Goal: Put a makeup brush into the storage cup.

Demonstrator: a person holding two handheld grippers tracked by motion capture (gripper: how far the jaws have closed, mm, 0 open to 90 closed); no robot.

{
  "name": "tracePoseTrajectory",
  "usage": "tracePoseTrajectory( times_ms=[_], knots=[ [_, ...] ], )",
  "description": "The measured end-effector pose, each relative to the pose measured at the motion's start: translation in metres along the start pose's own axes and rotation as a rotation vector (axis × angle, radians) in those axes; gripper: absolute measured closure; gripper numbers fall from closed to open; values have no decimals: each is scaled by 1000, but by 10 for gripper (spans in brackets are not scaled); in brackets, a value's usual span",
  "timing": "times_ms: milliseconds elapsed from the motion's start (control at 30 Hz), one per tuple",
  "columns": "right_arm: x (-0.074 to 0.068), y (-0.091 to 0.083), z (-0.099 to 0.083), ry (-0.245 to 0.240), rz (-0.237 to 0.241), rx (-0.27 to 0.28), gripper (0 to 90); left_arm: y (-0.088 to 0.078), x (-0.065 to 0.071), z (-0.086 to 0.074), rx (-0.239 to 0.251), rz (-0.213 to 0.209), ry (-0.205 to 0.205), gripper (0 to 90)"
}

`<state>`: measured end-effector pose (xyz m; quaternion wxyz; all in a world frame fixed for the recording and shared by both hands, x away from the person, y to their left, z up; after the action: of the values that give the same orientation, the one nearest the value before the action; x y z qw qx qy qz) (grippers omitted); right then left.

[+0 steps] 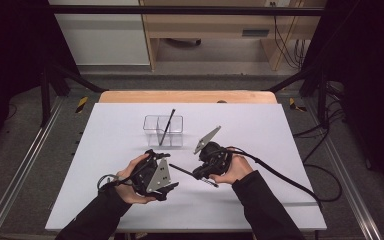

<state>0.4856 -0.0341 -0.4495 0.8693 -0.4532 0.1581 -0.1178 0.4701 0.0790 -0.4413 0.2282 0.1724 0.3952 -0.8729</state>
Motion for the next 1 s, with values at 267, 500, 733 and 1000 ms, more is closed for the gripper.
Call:
tracePoseTrajectory(
  times_ms=[267,500,733,1000],
  knots=[
    [-3,0,1,-4,10,-12,844,4,3,4,-29,18,74,180],
    [-5,3,0,-7,23,-32,844,7,7,4,-49,7,144,230],
    [-7,3,1,-6,27,-41,844,10,11,7,-59,11,214,274],
    [-9,3,1,-11,36,-50,844,16,17,10,-69,18,301,345]
  ],
)
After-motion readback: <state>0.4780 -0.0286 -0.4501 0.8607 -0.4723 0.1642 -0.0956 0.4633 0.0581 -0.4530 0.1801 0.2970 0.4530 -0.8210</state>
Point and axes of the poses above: each handheld gripper's, and its own axes: y roughly forward along the jaws, z roughly out of its top, x roughly to its right, the point moved 9 cm from there along y, roughly forward along the jaws
